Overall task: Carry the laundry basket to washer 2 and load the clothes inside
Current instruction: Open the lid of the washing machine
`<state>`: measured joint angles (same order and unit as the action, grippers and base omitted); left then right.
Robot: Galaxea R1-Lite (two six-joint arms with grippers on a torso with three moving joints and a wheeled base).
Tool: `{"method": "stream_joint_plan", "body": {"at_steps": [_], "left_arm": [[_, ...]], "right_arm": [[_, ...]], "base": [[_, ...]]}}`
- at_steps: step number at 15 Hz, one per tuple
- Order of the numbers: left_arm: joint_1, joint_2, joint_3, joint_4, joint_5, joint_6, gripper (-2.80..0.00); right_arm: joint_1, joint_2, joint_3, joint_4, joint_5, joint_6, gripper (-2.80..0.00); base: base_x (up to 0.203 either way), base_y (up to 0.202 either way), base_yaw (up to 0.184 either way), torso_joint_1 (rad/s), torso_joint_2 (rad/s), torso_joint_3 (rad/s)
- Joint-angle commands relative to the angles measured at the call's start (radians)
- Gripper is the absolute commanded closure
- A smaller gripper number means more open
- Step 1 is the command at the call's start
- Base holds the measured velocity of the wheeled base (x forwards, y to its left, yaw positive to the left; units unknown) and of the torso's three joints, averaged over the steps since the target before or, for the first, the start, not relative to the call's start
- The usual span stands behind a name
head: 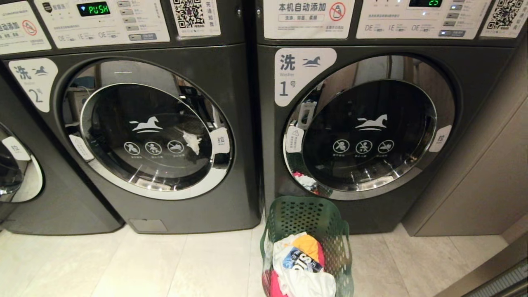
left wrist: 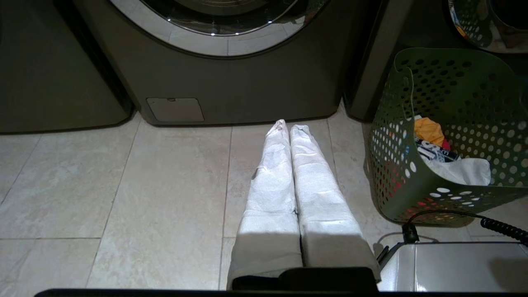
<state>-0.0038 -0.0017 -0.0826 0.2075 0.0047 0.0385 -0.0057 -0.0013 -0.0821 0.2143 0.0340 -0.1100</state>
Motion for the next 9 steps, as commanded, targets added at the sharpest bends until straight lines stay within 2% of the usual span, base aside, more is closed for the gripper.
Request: {"method": "stream_joint_plan", "body": {"at_steps": [1, 3, 5, 9], "left_arm": [[-0.001, 0.000, 0.001, 0.001, 0.001, 0.000, 0.00], [0.000, 0.000, 0.001, 0.001, 0.001, -0.003, 0.00], [-0.001, 0.000, 0.001, 0.001, 0.001, -0.003, 0.00], [0.000, 0.000, 0.001, 0.001, 0.003, -0.005, 0.00]], "right_arm": [[0.000, 0.001, 0.001, 0.000, 0.000, 0.000, 0.00], [0.000, 0.001, 0.001, 0.000, 0.000, 0.000, 0.00], [0.000, 0.001, 0.001, 0.001, 0.000, 0.000, 0.00], [0.001, 0.001, 0.001, 0.001, 0.000, 0.001, 0.00]], "base": [[0.000, -0.193, 0.001, 0.002, 0.01, 0.009], [0.000, -0.183, 0.000, 0.000, 0.00, 0.002], [0.000, -0.107, 0.004, 0.005, 0.00, 0.002], [0.000, 0.000, 0.000, 0.000, 0.00, 0.000]]}}
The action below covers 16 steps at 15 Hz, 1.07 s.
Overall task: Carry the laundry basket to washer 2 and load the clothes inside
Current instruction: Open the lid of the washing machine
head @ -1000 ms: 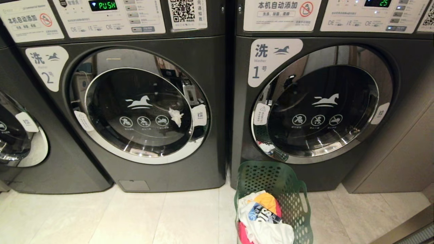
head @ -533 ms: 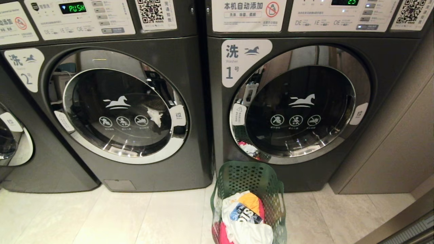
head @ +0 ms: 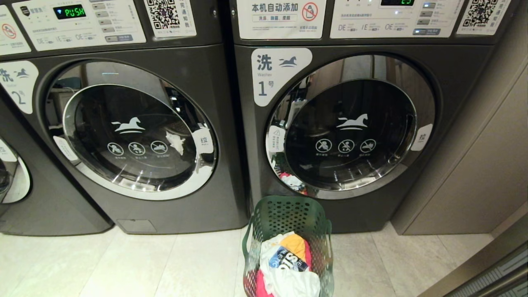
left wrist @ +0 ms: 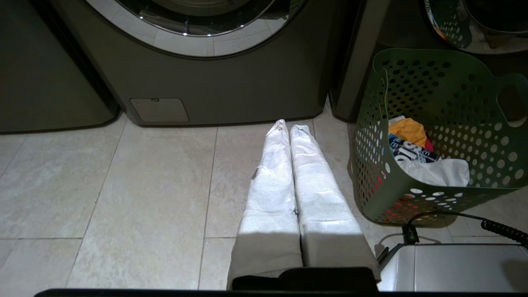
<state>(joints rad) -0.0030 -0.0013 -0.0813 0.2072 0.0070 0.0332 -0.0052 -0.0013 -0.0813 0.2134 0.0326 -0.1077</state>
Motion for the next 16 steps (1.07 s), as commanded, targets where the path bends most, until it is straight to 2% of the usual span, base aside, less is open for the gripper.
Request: {"method": "stream_joint_plan", "body": {"at_steps": [1, 16], "left_arm": [[0.000, 0.000, 0.000, 0.001, 0.001, 0.001, 0.00], [-0.002, 0.000, -0.002, 0.001, -0.002, 0.002, 0.00]], "right_arm": [[-0.001, 0.001, 0.000, 0.001, 0.001, 0.000, 0.00], [-0.001, 0.001, 0.000, 0.001, 0.000, 0.008, 0.00]], "base": [[0.000, 0.000, 0.000, 0.000, 0.00, 0.000], [0.000, 0.000, 0.000, 0.000, 0.00, 0.000]]}}
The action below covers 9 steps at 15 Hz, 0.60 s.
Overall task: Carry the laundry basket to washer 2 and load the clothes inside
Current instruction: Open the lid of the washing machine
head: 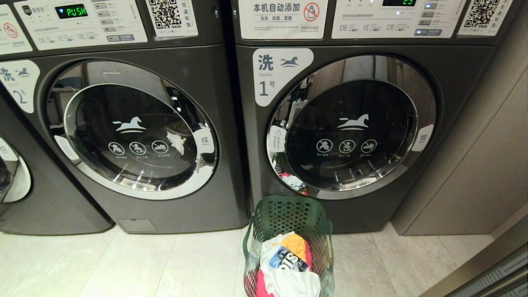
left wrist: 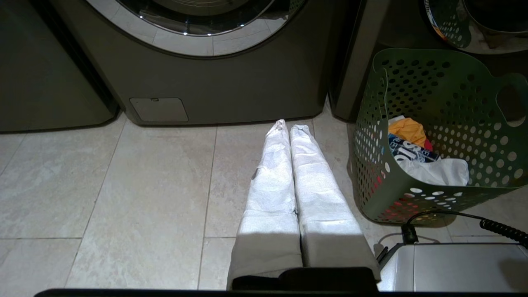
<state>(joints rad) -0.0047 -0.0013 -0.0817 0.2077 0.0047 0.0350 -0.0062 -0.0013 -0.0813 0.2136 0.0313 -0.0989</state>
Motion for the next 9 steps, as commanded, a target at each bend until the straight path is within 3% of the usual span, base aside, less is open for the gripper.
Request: {"method": "stream_joint_plan", "body": {"at_steps": [1, 7, 9], "left_arm": [[0.001, 0.000, -0.001, 0.001, 0.000, 0.000, 0.00], [0.001, 0.000, -0.001, 0.001, -0.002, 0.002, 0.00], [0.000, 0.000, -0.001, 0.001, -0.002, 0.002, 0.00]], "right_arm": [[0.000, 0.001, -0.002, 0.001, 0.001, -0.001, 0.00], [0.000, 0.001, -0.002, 0.003, 0.002, -0.007, 0.00], [0.000, 0.001, -0.002, 0.001, 0.004, -0.007, 0.00]], "base": [[0.000, 0.000, 0.000, 0.000, 0.00, 0.000], [0.001, 0.006, -0.104, 0.005, 0.00, 0.001], [0.000, 0.002, -0.036, 0.002, 0.00, 0.005]]}}
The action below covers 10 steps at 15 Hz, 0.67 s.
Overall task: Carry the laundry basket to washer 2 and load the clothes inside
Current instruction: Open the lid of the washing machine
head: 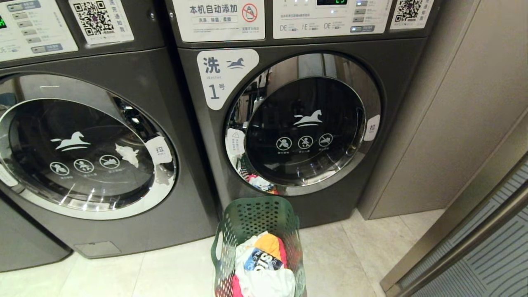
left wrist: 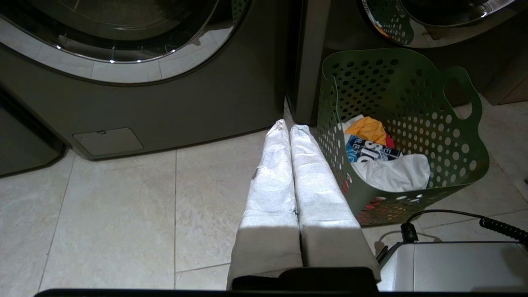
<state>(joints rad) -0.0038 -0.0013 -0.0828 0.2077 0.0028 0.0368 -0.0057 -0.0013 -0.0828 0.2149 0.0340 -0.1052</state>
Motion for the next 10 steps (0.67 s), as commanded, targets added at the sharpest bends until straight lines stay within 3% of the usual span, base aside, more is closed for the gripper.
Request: {"method": "stream_joint_plan", "body": {"at_steps": [1, 10], "left_arm": [[-0.001, 0.000, 0.000, 0.001, 0.000, 0.000, 0.00], [0.001, 0.000, 0.001, 0.001, 0.002, -0.003, 0.00]], "right_arm": [[0.000, 0.001, 0.000, 0.000, 0.001, -0.002, 0.00], [0.000, 0.001, 0.000, 0.001, -0.002, 0.003, 0.00]], "base": [[0.000, 0.000, 0.000, 0.000, 0.00, 0.000], [0.000, 0.000, 0.000, 0.000, 0.00, 0.000]]}}
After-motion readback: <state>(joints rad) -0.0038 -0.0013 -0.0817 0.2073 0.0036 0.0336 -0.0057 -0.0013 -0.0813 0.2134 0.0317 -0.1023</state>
